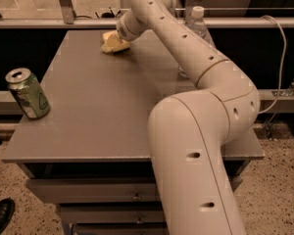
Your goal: Move sponge near blue plastic bottle
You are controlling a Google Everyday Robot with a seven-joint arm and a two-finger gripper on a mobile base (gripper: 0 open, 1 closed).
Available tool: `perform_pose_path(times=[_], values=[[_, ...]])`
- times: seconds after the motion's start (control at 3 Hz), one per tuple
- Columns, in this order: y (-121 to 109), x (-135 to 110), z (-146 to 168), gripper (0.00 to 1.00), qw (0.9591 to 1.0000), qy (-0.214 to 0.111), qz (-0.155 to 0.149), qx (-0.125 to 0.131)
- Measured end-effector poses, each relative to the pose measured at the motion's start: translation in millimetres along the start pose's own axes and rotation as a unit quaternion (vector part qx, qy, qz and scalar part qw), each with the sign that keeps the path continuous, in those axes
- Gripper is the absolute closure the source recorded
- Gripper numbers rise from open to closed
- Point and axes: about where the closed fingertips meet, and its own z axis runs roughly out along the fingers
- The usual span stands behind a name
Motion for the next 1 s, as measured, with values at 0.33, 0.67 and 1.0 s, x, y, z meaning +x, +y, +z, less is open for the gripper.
perform_pose_path(times=[0.33, 0.67, 1.0], values=[[1.6, 0.4, -1.3, 0.72, 1.0, -0.002, -0.001, -0.003], [1.6, 0.3, -1.4, 0.96, 1.0, -0.002, -0.001, -0.003], [20.4, -13.7, -28.9, 1.0, 0.9993, -0.016, -0.026, -0.023]])
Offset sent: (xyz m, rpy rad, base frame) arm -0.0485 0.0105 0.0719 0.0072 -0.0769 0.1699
